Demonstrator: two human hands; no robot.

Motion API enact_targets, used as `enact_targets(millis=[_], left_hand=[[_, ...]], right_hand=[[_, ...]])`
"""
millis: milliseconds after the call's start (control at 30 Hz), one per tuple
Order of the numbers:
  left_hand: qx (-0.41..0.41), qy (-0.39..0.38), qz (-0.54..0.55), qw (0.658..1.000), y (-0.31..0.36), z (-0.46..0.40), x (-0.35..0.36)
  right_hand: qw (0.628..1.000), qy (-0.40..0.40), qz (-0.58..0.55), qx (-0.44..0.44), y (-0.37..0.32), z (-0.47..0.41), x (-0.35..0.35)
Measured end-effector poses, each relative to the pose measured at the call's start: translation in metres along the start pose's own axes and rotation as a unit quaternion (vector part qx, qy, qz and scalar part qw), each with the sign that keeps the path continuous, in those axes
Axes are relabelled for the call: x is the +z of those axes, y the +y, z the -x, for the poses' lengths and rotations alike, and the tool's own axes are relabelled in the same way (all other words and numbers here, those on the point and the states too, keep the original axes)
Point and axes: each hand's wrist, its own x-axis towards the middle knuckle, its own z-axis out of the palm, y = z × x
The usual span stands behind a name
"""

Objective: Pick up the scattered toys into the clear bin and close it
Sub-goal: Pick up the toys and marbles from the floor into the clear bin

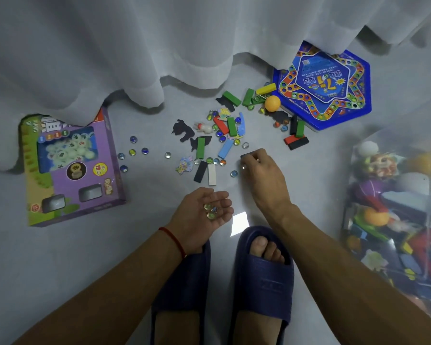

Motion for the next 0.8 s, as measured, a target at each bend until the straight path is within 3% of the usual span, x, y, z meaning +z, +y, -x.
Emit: enact_targets(millis=[300, 433, 533, 633, 733, 800], left_hand=[[-0.001, -0.01, 0.018, 1.0, -0.002, -0.001, 0.001], [0.007, -0.016, 0.025, 1.0, -0.001, 0.0, 0.001], [0.012, -0.062, 0.034, 0.997, 0.003, 0.003, -0.002], [0.006, -0.088, 0.058, 0.994, 0.005, 0.004, -0.006], [-0.005, -0.062, 0.062, 0.996, 0.005, 0.003, -0.007], [-0.006, -0.036, 0.061, 0.997, 0.005, 0.003, -0.008]], right_hand=[[0.999, -0.03, -0.038, 0.025, 0.003, -0.011, -0.001], [0.987, 0.028, -0.138, 0.076, -0.019, 0.007, -0.027], [0.971, -0.044, -0.232, 0.027, -0.05, 0.026, -0.049], [0.969, -0.111, -0.219, -0.038, -0.065, 0.035, -0.053], [0.974, -0.008, -0.223, 0.045, -0.049, 0.024, -0.046], [0.98, 0.04, -0.142, 0.137, -0.025, 0.01, -0.039]])
